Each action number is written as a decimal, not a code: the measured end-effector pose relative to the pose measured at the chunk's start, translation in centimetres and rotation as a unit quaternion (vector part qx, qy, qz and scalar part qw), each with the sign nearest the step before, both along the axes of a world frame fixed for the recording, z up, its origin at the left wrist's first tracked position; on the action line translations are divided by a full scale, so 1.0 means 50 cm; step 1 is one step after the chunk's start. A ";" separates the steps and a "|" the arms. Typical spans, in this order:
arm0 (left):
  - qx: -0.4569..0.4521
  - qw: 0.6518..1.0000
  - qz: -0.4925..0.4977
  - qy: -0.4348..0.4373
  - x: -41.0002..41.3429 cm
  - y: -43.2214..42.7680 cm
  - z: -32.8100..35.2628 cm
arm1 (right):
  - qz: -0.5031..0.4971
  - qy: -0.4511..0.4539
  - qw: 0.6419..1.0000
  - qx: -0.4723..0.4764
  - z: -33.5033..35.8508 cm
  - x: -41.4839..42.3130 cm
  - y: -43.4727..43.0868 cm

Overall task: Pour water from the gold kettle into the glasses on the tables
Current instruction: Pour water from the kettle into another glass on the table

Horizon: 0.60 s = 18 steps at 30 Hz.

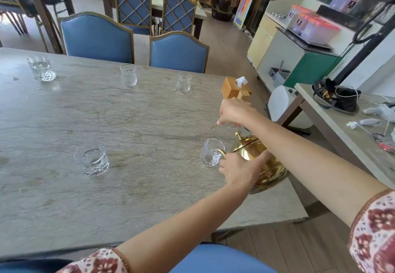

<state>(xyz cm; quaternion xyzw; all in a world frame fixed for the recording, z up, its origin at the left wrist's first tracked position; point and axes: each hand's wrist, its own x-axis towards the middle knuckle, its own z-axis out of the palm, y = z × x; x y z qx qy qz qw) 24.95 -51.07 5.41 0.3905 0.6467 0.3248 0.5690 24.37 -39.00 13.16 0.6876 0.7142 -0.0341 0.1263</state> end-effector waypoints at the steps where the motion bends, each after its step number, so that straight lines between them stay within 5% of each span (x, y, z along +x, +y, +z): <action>1: 0.000 1.000 0.000 0.000 0.000 0.000 0.000 | -0.002 0.001 1.000 0.002 -0.001 0.000 0.000; 18: 0.010 1.000 0.001 -0.002 -0.008 0.006 0.016 | 0.002 0.009 1.000 0.002 0.021 -0.005 0.006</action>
